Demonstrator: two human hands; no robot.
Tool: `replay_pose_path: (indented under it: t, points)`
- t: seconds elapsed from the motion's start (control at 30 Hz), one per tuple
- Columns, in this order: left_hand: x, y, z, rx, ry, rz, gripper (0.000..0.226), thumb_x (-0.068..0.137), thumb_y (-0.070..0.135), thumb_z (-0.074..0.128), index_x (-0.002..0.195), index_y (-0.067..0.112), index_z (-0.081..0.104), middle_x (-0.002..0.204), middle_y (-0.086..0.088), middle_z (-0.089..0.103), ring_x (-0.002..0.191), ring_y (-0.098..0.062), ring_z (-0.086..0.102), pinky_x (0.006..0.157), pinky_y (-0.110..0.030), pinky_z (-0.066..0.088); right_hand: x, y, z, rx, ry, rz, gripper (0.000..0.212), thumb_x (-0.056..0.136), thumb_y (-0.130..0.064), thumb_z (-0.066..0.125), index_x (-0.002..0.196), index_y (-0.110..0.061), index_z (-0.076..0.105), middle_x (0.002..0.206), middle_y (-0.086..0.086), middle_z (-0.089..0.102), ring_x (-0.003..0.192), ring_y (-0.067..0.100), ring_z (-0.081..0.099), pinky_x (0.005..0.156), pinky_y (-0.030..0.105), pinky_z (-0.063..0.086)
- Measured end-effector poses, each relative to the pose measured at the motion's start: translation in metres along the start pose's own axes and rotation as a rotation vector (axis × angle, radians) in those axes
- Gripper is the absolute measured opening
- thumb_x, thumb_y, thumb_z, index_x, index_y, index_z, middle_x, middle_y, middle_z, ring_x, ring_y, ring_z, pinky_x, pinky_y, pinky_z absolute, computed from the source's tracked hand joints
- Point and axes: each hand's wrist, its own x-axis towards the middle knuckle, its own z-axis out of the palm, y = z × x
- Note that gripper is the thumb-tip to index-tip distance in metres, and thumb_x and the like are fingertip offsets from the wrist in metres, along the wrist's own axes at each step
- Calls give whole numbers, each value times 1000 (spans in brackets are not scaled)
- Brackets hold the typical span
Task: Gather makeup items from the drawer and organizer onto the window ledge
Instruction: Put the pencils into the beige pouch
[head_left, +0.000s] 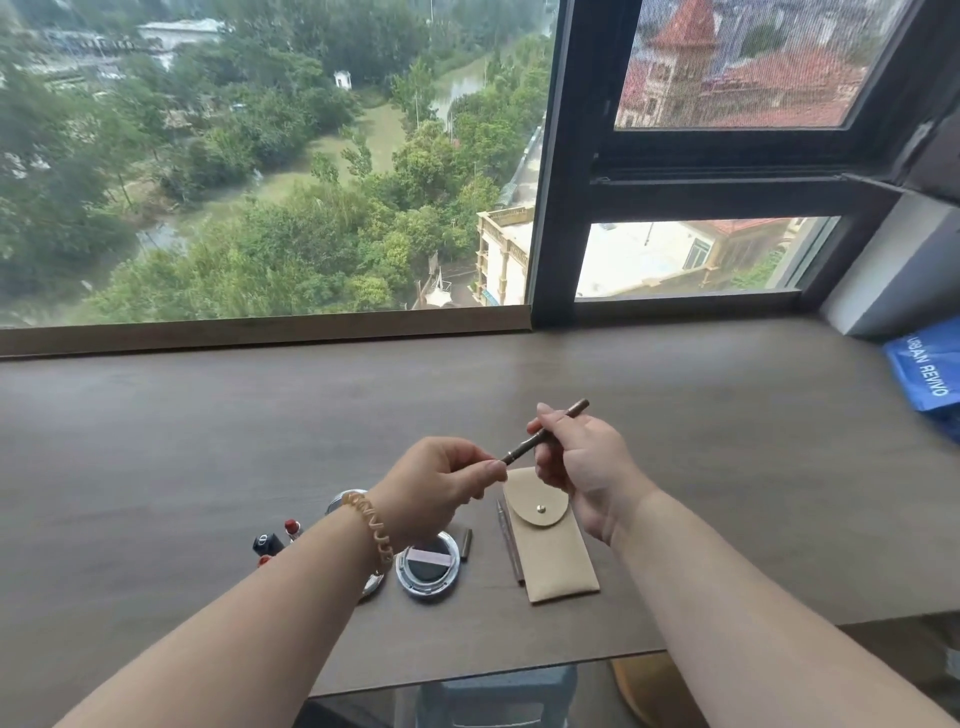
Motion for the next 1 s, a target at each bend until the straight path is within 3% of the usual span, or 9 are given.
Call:
replay_pose_path:
  t: [0.07, 0.17, 0.33, 0.5, 0.57, 0.67, 0.8, 0.9, 1.0]
  points:
    - [-1, -1, -2, 90, -56, -19, 20, 89, 29, 60, 74, 20, 71, 54, 11, 54, 52, -5, 45, 55, -19, 39, 4, 2, -2, 29, 70, 23, 27, 94, -23, 52, 70, -11, 55, 39, -2, 44, 35, 9, 36, 40, 20, 31]
    - [-14, -26, -17, 242, -127, -101, 30, 91, 29, 58, 63, 24, 66, 52, 9, 53, 49, -5, 45, 54, -19, 39, 23, -14, -46, 316, 385, 88, 29, 95, -27, 47, 68, -16, 50, 32, -7, 35, 28, 8, 29, 44, 19, 26]
    - [-50, -74, -54, -229, 215, -300, 26, 93, 14, 55, 73, 4, 68, 52, 1, 56, 53, -14, 45, 50, -18, 39, 26, -35, -136, 191, 545, -118, 29, 96, -34, 46, 72, -22, 54, 34, -9, 49, 34, 4, 44, 48, 22, 32]
    - [-33, -65, -27, -239, 297, -388, 2, 79, -1, 66, 78, 0, 66, 65, -13, 65, 54, -19, 51, 45, -18, 42, 23, 16, -98, -181, 322, -241, 9, 90, -16, 58, 91, -23, 63, 83, 0, 67, 80, 11, 59, 68, 19, 42]
    - [-24, -66, -10, -140, 245, -423, 15, 65, 6, 71, 80, 3, 68, 72, -16, 67, 58, -20, 57, 56, -25, 53, 23, 48, -76, -406, 154, -226, 19, 85, -18, 64, 104, -23, 63, 101, 0, 66, 97, 11, 60, 80, 20, 44]
    - [-16, -71, 19, 155, 183, -425, 9, 74, 15, 68, 82, 14, 72, 71, -5, 67, 66, -16, 59, 66, -25, 48, 20, 88, -55, -970, -30, -325, 51, 74, -41, 64, 123, -27, 58, 114, 0, 65, 112, 17, 55, 95, 36, 43]
    - [-5, -83, 55, 362, 184, -399, 14, 77, 23, 65, 85, 13, 72, 77, -3, 68, 76, -19, 62, 74, -29, 51, 15, 119, -37, -1449, -247, -489, 67, 81, -48, 56, 142, -30, 36, 142, -4, 47, 137, 18, 29, 109, 38, 20]
    - [4, -99, 71, 518, 207, -391, 24, 80, 32, 62, 97, 18, 70, 96, -1, 72, 94, -20, 64, 82, -28, 49, 20, 137, -27, -1605, -297, -574, 64, 87, -41, 50, 144, -27, 27, 148, -5, 38, 143, 17, 16, 112, 42, 10]
    - [12, -111, 81, 682, 271, -342, 26, 86, 36, 52, 101, 18, 65, 101, -4, 70, 98, -25, 63, 80, -31, 46, 30, 155, -20, -1717, -305, -565, 64, 78, -39, 57, 137, -22, 40, 138, 1, 52, 140, 24, 28, 107, 45, 8]
